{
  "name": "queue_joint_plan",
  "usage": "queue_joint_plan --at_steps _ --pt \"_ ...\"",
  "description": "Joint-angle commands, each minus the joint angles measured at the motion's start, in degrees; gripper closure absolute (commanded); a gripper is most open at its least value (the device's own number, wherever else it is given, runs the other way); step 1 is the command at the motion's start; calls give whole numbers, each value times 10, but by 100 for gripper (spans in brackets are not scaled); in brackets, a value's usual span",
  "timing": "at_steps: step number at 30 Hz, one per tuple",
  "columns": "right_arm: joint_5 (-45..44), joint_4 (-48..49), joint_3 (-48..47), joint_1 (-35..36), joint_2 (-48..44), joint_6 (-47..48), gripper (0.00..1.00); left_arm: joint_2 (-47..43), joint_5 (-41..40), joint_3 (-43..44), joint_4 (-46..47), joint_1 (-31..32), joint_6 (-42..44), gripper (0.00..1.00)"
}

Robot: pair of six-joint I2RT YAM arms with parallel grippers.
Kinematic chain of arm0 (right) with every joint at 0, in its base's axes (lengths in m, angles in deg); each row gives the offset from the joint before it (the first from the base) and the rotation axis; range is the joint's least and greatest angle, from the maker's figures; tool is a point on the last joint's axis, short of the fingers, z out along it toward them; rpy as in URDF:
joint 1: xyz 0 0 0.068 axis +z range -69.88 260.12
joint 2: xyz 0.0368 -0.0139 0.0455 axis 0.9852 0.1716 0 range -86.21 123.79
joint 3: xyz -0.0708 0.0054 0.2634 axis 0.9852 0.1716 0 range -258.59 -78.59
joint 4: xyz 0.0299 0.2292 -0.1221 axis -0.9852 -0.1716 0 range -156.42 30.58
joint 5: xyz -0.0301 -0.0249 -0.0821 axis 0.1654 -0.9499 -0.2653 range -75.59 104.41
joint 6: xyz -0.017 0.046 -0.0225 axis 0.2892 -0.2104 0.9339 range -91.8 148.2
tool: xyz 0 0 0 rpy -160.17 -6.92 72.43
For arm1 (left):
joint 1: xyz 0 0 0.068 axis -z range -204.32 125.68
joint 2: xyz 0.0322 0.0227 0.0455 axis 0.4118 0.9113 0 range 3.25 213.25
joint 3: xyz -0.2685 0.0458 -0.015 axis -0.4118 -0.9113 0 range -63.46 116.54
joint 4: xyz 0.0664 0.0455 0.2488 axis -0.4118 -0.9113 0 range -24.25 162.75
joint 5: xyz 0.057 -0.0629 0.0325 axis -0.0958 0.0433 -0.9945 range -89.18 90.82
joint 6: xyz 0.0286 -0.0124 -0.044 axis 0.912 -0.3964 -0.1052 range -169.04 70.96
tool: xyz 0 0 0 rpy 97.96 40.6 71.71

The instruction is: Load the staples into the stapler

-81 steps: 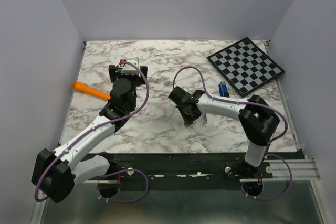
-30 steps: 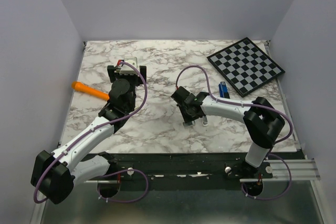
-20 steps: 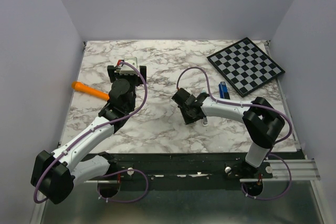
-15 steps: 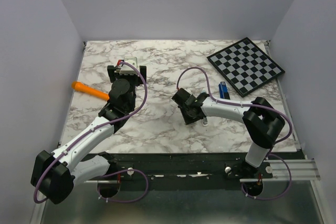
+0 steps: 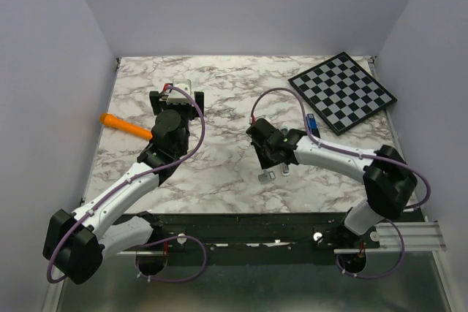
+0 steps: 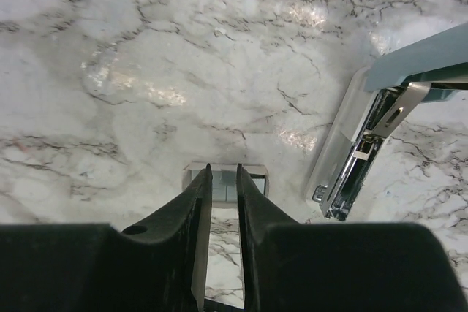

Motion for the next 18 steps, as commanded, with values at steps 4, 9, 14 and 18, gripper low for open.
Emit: queue_joint_plan --at_steps 4,9,14,18 --pt "8 -20 14 3 -46 -6 69 -6 12 -5 0 4 -5 1" --pt "7 -28 22 3 -30 -31 62 -8 14 -5 0 4 -6 1" --pt "18 -20 22 3 -14 -64 57 -7 16 -5 0 5 -9 1" --pt "16 -8 29 3 -5 -84 57 -9 16 -5 0 8 -9 1"
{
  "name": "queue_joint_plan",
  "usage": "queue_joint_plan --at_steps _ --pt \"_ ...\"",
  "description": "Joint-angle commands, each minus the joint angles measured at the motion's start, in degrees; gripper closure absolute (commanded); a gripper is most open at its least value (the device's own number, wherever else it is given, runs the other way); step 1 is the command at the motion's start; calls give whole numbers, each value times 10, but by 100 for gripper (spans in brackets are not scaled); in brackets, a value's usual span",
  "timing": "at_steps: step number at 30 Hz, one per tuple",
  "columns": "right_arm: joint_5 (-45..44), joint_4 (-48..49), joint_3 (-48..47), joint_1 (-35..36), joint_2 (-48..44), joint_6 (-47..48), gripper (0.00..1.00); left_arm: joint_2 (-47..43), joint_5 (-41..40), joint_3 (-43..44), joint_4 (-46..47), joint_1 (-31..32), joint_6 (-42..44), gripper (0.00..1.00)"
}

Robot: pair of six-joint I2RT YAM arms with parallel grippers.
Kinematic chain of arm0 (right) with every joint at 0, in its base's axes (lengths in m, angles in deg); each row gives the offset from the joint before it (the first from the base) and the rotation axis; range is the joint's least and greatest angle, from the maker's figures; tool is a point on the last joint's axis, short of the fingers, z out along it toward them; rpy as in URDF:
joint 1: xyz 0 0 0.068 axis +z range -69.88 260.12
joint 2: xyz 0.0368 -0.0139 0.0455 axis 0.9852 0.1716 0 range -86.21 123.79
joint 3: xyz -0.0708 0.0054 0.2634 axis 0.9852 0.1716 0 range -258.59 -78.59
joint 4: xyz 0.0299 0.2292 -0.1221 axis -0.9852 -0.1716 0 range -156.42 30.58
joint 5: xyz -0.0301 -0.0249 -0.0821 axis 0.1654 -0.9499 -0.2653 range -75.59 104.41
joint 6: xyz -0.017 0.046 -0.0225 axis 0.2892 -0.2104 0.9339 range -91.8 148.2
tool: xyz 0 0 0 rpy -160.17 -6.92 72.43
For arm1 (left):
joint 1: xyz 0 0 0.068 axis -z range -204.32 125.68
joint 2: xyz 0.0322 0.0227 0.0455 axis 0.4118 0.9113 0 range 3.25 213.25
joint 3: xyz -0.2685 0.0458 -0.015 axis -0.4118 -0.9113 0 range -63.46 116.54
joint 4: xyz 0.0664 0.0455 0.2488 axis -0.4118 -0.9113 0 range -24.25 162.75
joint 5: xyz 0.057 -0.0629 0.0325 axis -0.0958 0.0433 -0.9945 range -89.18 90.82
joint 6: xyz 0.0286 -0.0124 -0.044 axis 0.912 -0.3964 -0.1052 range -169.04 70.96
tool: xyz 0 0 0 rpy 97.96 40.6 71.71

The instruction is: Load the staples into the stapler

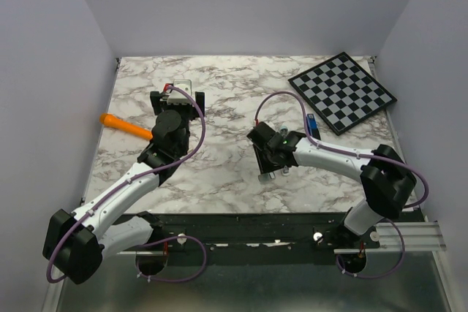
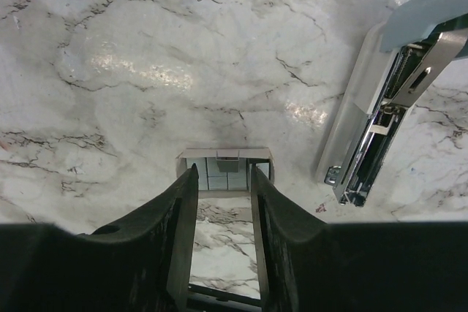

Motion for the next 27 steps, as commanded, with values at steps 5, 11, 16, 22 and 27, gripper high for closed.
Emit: queue_joint_plan --at_steps 5,11,16,22,27 --pt "-7 21 19 2 14 -48 57 -11 15 -5 0 7 -8 1" --pt "-11 33 20 3 22 -45 59 -12 15 -6 0 8 -8 1" --pt "-14 37 19 3 28 -45 63 -13 15 -6 0 9 -8 1" --pt "-23 34 17 3 30 -45 67 -16 15 -6 0 9 -8 1" --pt "-33 33 16 3 35 -45 67 -17 15 -6 0 9 -8 1"
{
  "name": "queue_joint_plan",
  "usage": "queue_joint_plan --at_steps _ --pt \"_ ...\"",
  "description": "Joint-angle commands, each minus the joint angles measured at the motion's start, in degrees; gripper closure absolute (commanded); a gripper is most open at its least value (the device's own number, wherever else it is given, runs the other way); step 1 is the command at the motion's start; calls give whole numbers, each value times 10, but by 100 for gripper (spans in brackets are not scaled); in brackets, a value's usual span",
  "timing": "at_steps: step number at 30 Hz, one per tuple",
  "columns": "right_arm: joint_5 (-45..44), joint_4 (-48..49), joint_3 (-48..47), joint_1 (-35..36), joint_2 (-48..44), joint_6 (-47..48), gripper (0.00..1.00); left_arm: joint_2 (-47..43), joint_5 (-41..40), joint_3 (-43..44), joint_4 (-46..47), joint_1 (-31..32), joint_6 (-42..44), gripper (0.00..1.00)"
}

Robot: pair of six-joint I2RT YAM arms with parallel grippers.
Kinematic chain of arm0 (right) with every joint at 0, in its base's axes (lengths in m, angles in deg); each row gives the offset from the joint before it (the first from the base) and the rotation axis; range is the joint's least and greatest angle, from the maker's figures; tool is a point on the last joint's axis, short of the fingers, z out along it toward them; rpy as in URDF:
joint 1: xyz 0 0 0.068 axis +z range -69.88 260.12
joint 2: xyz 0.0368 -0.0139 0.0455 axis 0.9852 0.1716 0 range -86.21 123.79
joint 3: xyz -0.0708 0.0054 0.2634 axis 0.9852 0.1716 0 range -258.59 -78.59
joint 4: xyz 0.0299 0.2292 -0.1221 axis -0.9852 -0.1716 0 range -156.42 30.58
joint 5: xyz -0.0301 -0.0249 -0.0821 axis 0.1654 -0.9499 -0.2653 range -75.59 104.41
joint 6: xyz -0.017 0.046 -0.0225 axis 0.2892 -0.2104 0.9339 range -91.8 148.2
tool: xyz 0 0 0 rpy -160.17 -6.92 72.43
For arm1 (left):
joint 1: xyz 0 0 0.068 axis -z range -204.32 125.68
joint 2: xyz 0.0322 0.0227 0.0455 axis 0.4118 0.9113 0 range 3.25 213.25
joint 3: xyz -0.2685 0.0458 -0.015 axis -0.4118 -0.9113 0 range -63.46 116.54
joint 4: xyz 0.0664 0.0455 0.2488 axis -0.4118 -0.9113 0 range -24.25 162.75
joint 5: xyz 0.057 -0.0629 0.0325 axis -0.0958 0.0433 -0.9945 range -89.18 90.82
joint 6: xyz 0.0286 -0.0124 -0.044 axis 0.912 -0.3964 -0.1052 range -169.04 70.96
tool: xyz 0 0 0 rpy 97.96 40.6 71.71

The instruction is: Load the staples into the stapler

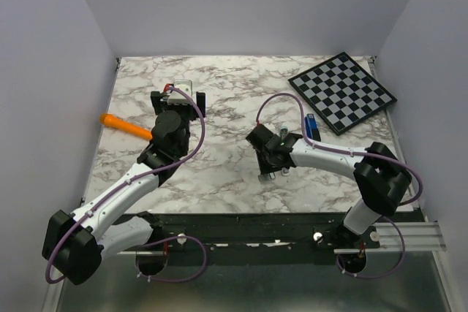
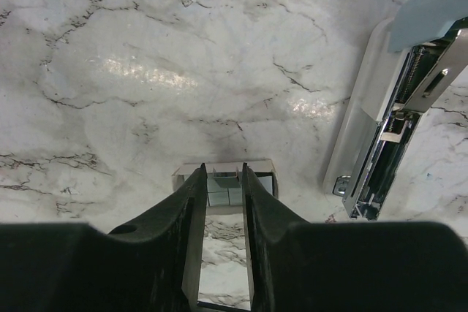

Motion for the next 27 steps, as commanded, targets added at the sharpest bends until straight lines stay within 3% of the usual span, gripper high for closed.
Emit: queue_joint_plan --at_steps 1,6,12,27 --pt "-27 8 2 2 14 -8 67 -13 7 -6 0 3 -6 1" --pt "-30 8 2 2 15 -8 69 -13 8 -6 1 3 -7 1" --pt "-33 5 3 3 8 -6 82 -13 8 -6 1 3 -7 1" --pt "-92 -75 -33 -6 -75 22 82 -11 10 -5 0 3 -7 1"
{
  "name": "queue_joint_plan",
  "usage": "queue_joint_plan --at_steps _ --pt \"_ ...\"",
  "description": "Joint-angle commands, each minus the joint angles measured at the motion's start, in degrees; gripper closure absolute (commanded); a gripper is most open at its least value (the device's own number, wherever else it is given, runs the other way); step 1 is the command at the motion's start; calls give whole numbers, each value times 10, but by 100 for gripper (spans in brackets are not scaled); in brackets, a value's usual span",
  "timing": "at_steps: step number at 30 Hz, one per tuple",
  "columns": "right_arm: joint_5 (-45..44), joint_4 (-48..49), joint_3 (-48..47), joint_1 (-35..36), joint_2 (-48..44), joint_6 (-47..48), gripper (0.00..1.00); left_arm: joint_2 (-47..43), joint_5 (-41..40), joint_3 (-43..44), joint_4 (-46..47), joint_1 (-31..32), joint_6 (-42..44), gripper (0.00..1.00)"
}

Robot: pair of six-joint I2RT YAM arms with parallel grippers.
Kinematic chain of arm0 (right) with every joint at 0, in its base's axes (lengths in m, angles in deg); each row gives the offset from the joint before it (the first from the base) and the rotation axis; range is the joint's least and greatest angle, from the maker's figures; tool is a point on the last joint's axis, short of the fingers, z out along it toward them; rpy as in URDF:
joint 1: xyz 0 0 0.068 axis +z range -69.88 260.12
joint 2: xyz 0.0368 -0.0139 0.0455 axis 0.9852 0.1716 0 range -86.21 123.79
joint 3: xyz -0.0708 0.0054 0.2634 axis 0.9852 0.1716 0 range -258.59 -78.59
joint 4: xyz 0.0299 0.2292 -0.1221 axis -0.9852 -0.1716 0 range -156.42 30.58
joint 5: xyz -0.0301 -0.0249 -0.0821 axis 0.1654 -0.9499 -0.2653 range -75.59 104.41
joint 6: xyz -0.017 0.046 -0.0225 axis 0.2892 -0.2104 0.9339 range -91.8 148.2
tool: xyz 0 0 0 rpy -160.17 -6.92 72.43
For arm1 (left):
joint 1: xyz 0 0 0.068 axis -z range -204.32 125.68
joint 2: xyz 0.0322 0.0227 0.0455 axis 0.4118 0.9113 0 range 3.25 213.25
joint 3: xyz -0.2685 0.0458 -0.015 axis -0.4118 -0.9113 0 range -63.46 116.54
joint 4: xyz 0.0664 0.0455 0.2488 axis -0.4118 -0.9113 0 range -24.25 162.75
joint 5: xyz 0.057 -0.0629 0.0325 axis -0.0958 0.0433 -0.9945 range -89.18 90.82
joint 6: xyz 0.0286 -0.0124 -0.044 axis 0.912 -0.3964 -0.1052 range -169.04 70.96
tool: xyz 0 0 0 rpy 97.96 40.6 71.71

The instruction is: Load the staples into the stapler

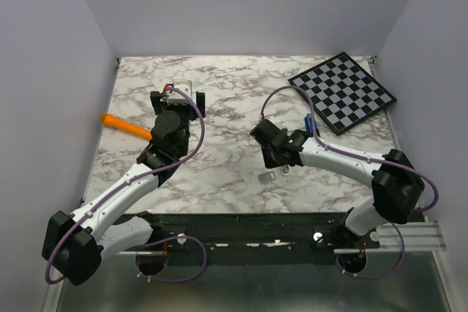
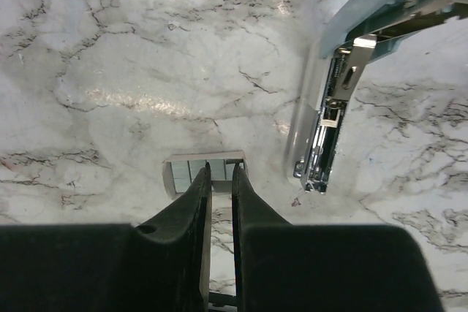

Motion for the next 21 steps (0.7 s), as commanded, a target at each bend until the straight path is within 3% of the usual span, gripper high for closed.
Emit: queue_joint_plan --at_steps 1,21 --pt "-47 -39 -18 -9 -30 13 82 -10 9 -5 -1 3 -7 1" --pt "-21 -42 17 -98 -52 23 83 -11 9 -5 -2 4 -7 1"
